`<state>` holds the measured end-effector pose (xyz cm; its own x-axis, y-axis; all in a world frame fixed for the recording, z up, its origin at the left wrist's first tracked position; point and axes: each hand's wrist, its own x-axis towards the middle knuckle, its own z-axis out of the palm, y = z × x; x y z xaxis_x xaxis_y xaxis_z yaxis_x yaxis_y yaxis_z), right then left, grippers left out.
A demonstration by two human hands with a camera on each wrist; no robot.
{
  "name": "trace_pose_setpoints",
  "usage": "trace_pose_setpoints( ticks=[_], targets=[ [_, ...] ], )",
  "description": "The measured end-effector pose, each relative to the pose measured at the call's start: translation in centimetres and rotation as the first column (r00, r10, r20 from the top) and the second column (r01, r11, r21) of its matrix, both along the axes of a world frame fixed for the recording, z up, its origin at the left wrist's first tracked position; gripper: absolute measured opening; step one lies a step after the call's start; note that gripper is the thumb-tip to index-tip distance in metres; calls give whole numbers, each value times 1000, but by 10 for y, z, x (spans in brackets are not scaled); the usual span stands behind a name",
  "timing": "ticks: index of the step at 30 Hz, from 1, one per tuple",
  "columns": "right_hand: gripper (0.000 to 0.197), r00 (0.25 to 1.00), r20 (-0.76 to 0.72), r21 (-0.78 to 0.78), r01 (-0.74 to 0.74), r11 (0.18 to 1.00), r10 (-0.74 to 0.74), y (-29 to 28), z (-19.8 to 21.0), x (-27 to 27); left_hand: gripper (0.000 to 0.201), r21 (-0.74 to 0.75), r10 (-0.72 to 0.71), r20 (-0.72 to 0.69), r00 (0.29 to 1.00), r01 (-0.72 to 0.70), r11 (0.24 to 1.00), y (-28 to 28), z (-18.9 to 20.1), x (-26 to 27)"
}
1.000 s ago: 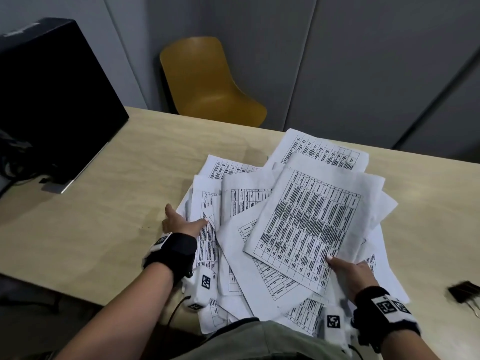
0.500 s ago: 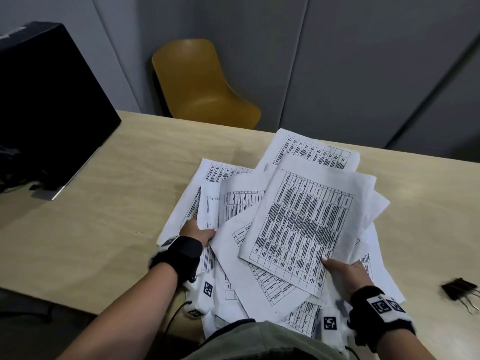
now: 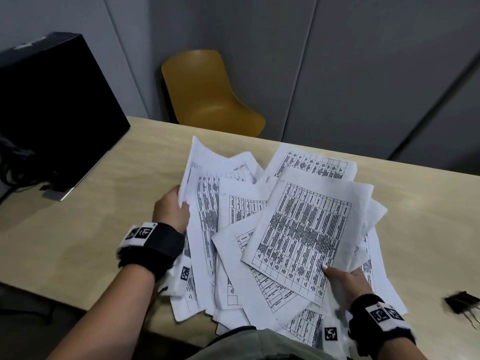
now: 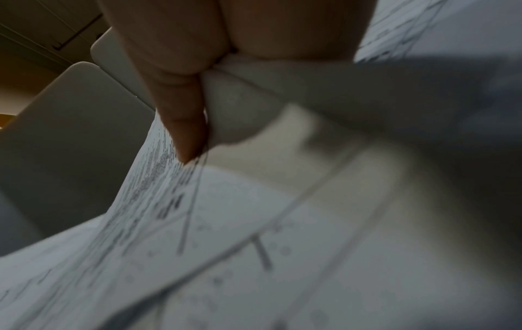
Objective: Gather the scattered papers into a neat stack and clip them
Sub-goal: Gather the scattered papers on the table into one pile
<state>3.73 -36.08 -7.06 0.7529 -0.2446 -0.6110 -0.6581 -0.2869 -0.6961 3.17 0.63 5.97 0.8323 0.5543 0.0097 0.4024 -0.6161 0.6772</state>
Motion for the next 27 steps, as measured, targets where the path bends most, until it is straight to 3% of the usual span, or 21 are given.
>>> trace_pose_setpoints(
  ticks=[3, 6, 13, 16, 18, 22, 27],
  targets=[
    [39, 998, 55, 26, 11, 1000, -12, 2, 3, 2, 33, 94, 10, 127, 992, -22, 995, 9, 39, 0],
    [39, 997, 75, 45, -9, 999, 6, 3, 4, 0, 37, 120, 80, 245, 966, -112, 986, 19, 70, 2],
    [38, 996, 79, 33, -40, 999, 38, 3, 4, 1, 32, -24, 216, 491, 844, -235, 972, 29, 107, 5],
    [39, 997, 75, 63, -28, 998, 23, 4, 3, 1, 33, -138, 237, 557, 796, -192, 972, 24, 111, 9],
    [39, 998, 58, 78, 3, 997, -8, 4, 2, 1, 28, -247, 241, 523, 818, -125, 961, 16, 101, 15],
    [46, 998, 54, 68, 18, 998, -21, 1, -6, 4, 24, -430, 205, 314, 927, -54, 901, -5, 46, 21],
    [54, 999, 36, 65, 33, 997, -35, 1, -5, 4, 27, -390, 24, 25, 999, -12, 921, -25, -35, 17]
  ],
)
